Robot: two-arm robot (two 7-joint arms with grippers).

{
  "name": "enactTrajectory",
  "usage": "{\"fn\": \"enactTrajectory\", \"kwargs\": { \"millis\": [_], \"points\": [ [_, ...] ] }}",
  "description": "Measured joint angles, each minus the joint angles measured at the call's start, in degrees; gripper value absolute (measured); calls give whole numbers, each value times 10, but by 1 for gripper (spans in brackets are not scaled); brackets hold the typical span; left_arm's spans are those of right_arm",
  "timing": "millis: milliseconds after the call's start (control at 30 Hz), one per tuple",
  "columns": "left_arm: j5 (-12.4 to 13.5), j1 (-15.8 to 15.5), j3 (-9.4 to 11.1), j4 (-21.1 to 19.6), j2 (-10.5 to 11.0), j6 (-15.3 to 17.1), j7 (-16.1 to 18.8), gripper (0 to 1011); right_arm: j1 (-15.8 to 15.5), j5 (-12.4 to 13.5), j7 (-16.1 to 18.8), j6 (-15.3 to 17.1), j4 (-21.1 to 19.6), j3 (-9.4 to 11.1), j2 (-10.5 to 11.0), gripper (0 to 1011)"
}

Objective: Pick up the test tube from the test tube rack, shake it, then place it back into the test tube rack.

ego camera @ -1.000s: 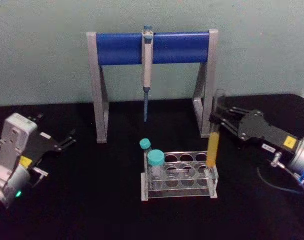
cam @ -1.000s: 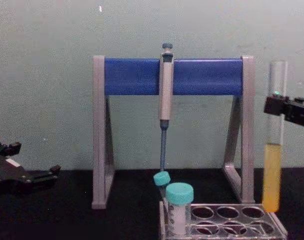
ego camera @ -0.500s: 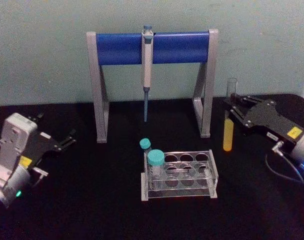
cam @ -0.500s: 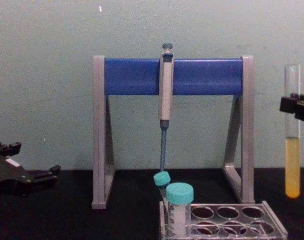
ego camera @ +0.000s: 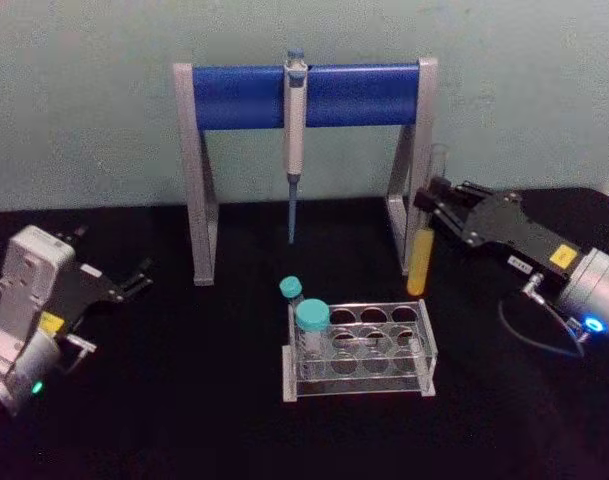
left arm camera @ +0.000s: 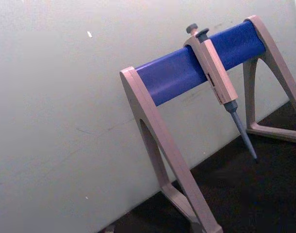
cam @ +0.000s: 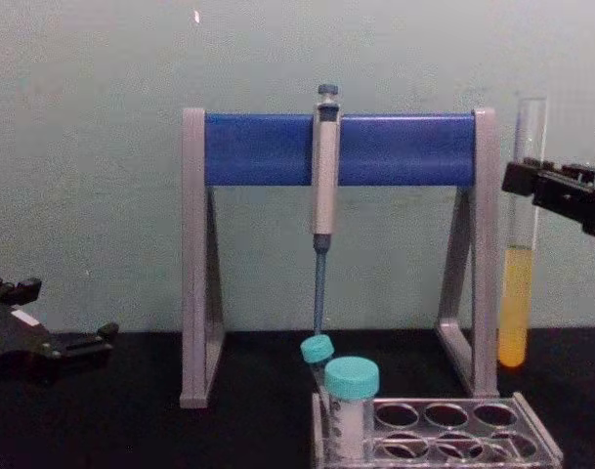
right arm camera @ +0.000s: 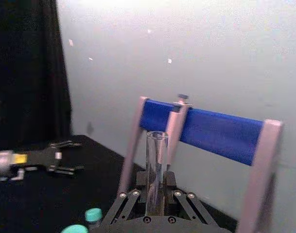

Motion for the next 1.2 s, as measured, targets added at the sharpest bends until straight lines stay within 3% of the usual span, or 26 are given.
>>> {"fn": "enactTrajectory", "kwargs": {
  "millis": [200, 533, 1200],
  "points": [
    [0, 0, 0, 0, 0, 0, 0, 1001, 3, 20, 21, 3, 3, -9, 4, 229],
    [0, 0, 0, 0, 0, 0, 0, 1001, 16, 27, 34, -3, 16, -27, 3, 229],
    [0, 0, 0, 0, 0, 0, 0, 1001, 46, 17, 46, -12, 60, -60, -10, 229]
  ]
}}
